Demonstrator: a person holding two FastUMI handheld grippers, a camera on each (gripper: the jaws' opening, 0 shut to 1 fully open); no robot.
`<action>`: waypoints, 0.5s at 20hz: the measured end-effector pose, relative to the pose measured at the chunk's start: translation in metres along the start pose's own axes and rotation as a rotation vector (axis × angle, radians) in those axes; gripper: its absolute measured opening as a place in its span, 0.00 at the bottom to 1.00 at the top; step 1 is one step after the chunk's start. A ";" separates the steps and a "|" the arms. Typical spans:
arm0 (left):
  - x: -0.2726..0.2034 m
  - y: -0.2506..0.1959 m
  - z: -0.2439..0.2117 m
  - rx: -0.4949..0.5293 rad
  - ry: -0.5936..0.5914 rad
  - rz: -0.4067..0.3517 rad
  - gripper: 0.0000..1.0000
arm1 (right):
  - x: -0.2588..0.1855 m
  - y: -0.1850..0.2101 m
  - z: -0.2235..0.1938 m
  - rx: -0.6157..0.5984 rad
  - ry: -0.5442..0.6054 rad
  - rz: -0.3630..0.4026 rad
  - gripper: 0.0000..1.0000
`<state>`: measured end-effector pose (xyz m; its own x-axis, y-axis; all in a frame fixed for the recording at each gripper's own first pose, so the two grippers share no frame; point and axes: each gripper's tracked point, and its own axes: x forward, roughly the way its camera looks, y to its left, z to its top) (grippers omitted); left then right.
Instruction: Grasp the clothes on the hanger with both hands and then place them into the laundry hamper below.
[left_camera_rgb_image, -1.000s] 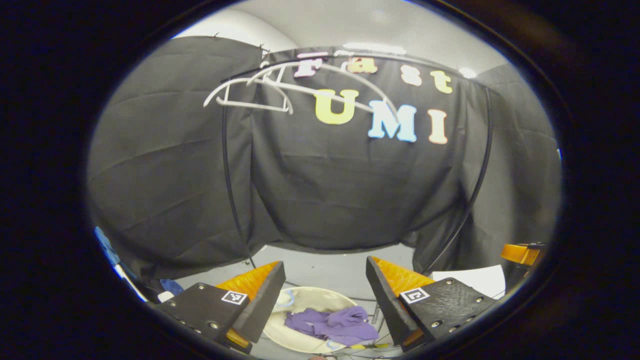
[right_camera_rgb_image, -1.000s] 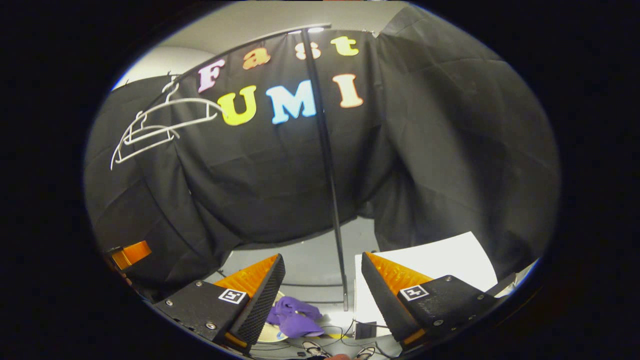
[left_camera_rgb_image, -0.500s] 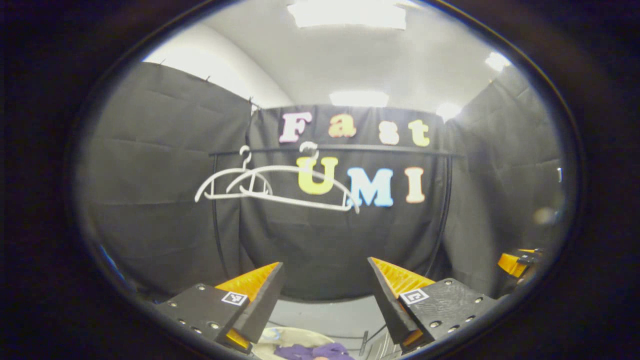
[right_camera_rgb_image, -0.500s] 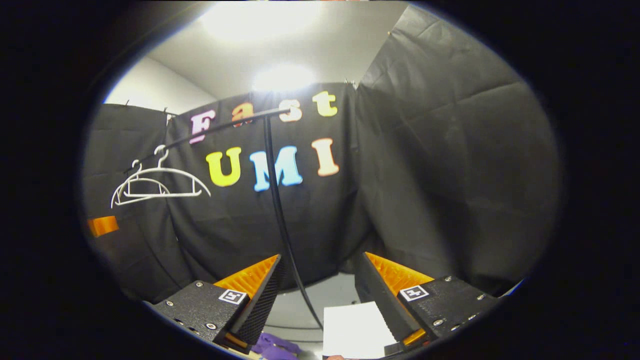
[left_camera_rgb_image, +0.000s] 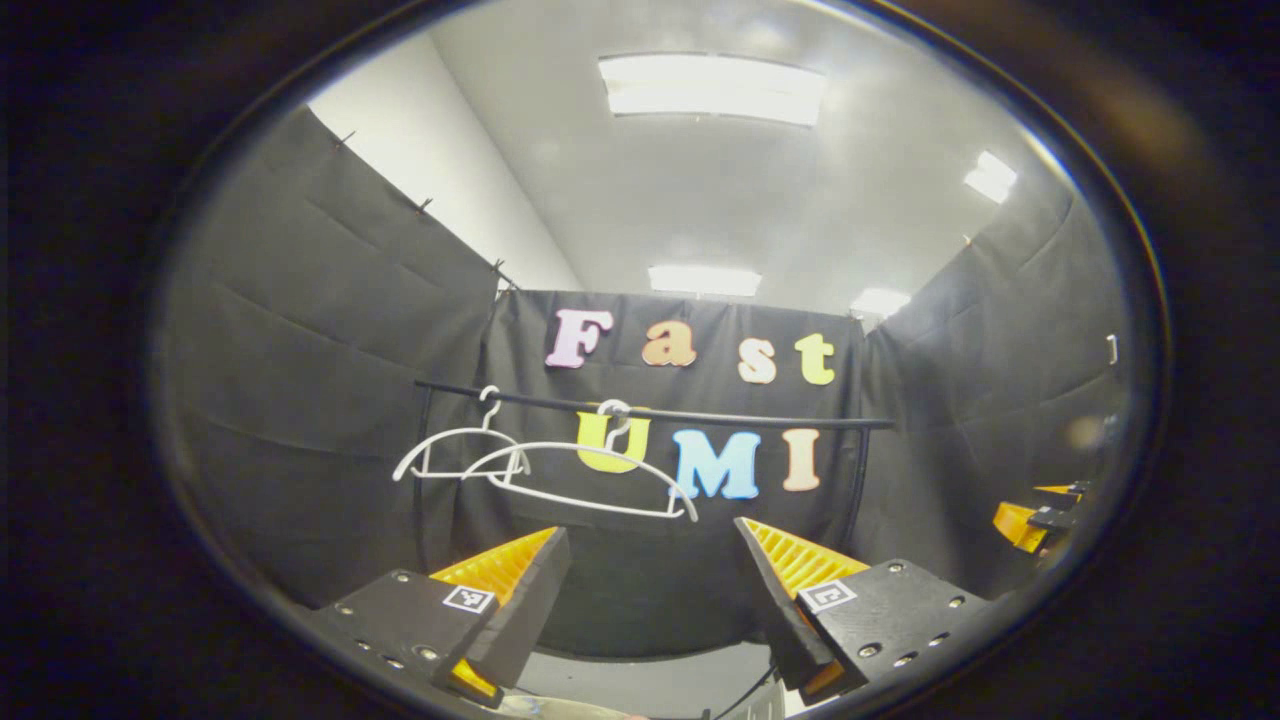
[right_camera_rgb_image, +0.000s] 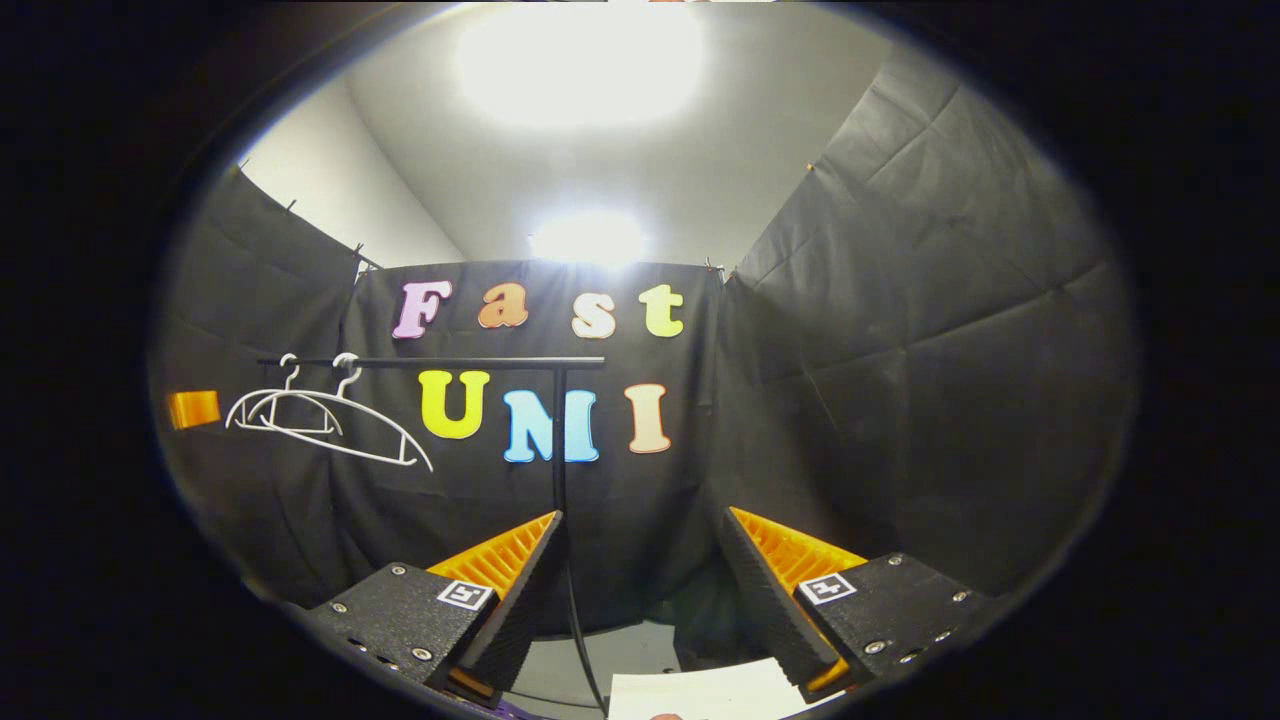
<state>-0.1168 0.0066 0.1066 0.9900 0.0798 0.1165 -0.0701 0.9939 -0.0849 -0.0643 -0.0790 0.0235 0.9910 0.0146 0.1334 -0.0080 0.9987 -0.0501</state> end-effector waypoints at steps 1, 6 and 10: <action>-0.003 0.008 -0.002 -0.003 0.000 0.006 0.99 | -0.003 0.003 -0.003 0.012 0.010 0.003 0.95; -0.012 0.042 -0.019 -0.005 0.021 0.040 0.99 | 0.002 0.013 -0.001 0.013 0.003 -0.010 0.95; -0.015 0.049 -0.030 -0.042 0.035 0.045 0.99 | 0.014 0.032 0.016 0.024 -0.020 0.012 0.95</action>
<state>-0.1315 0.0519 0.0706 0.9897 0.1208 0.0772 -0.1101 0.9853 -0.1306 -0.0530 -0.0455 0.0397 0.9879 0.0276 0.1528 -0.0236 0.9993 -0.0277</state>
